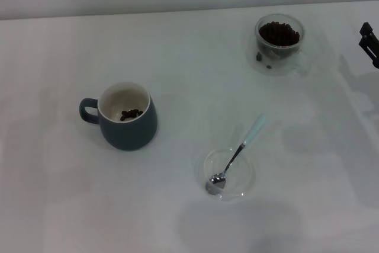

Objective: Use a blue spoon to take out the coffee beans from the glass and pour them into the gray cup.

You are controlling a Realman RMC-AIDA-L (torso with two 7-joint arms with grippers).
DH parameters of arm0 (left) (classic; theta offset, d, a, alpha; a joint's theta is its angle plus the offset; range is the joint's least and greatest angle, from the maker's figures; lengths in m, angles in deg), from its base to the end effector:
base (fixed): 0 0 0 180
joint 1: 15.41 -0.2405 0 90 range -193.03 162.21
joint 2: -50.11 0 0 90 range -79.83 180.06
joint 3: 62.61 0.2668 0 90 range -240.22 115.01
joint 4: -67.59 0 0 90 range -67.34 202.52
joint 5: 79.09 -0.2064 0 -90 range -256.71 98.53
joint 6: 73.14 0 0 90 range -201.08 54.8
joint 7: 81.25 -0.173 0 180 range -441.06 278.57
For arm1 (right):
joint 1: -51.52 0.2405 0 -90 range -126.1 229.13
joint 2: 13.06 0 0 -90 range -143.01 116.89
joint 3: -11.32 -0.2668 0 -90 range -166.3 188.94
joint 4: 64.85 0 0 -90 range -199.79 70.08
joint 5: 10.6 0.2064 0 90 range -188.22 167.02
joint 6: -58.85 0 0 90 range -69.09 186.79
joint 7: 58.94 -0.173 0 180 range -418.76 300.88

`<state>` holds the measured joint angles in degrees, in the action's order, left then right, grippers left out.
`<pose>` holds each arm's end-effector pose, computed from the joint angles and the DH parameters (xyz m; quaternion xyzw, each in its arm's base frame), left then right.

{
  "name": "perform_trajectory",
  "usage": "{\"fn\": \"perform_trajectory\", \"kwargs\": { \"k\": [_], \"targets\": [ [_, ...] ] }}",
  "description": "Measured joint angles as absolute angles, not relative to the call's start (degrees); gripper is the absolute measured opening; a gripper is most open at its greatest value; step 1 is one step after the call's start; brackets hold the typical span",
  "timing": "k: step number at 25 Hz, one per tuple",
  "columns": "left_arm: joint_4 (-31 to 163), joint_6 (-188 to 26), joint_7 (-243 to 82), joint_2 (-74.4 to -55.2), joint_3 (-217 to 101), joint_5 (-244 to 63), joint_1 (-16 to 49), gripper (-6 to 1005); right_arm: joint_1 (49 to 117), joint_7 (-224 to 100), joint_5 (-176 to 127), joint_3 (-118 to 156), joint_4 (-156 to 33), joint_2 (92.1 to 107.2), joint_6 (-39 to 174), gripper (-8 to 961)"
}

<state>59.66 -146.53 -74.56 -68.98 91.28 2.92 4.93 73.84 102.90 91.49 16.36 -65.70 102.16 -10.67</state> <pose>-0.3726 0.3226 0.0067 -0.6122 -0.2727 -0.2919 0.6824 0.3924 0.3346 0.0273 -0.6718 0.2722 0.2679 0.6346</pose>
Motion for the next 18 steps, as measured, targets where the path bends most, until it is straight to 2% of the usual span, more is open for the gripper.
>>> {"fn": "perform_trajectory", "kwargs": {
  "k": [18],
  "targets": [
    [59.18, -146.62, -74.56, -69.21, 91.29, 2.91, 4.51, 772, 73.91, 103.07, 91.53, 16.33, -65.71, 102.16, -10.12, 844]
  ]
}}
